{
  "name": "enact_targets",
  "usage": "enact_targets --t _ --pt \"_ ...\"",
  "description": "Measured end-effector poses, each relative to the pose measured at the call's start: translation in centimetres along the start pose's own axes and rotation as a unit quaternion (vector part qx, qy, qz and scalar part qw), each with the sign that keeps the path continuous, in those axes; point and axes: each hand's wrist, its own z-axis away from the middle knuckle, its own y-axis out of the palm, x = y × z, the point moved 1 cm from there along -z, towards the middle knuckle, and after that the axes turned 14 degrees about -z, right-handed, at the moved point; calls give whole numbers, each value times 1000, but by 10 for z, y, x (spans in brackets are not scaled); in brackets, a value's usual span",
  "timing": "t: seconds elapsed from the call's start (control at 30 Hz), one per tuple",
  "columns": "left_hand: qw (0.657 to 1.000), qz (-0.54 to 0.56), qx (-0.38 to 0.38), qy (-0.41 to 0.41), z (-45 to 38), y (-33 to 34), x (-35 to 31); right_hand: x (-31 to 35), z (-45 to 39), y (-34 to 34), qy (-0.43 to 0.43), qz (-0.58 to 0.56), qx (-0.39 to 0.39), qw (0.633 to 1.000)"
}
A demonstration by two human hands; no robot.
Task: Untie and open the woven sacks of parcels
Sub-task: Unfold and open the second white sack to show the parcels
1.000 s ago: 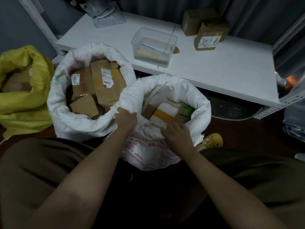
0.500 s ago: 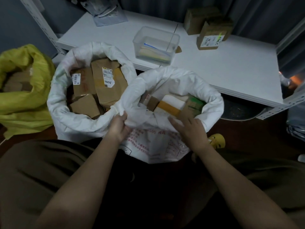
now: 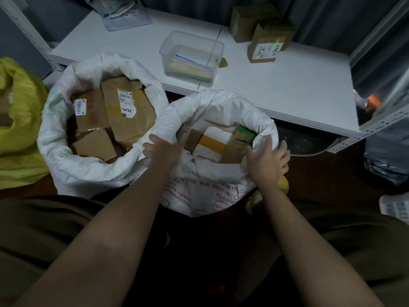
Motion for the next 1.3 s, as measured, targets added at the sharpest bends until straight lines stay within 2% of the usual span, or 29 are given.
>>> enact_targets --t 0.07,0.17,0.23,0.33,0.47,0.5,0.57,0.6,0.63,0.67,0.7,0.77,0.8,0.87,0.93,1.0,1.07,1.13,1.2,1.3 --pt "999 -20 -43 13 -9 -3 -6 -1 -20 9 51 16 47 997" --pt "995 -79 11 63 -24 -13 -15 6 -41 16 34 55 33 997" --pt "987 -123 16 100 -30 -17 -19 11 -54 20 18 73 17 997" --pt "974 -160 32 157 -31 -12 -23 13 -65 27 -1 116 52 992" --pt "966 -189 -18 176 -33 -2 -16 9 -76 34 -6 120 63 991" --pt "966 -161 -23 202 -40 1 -13 8 -81 33 -6 94 68 993" --pt "965 -27 -26 259 -45 -4 -15 7 -89 28 -31 29 67 997" --pt "961 61 -30 268 -46 -8 -17 7 -92 22 -56 -28 58 996" --pt "960 146 -31 237 -50 -12 -18 6 -95 15 -65 -116 42 990" --pt "961 221 -8 164 -54 -16 -16 4 -98 9 -54 -226 18 972" --pt "951 294 39 84 -59 -20 -11 -1 -103 3 -9 -339 -9 941" --pt "886 439 151 5 -69 -23 2 -15 -108 -7 124 -520 -42 844" --pt "855 486 184 -3 -71 -26 5 -24 -112 -10 168 -565 -45 807" --pt "835 514 193 -13 -65 -29 8 -40 -113 -15 220 -574 -48 787" --pt "875 458 160 -12 -63 -25 8 -48 -107 -20 225 -527 -55 818" --pt "944 308 114 -7 -62 -23 7 -50 -95 -21 177 -433 -71 881" --pt "984 159 85 0 -57 -18 9 -55 -84 -16 128 -361 -52 922" --pt "995 59 61 60 -43 -13 13 -52 -77 -12 101 -304 -35 946" --pt "991 -39 11 128 -32 -13 15 -48 -76 -11 61 -212 -62 973" --pt "960 -135 -79 232 -32 -17 8 -34 -76 -13 -89 -72 -88 990"
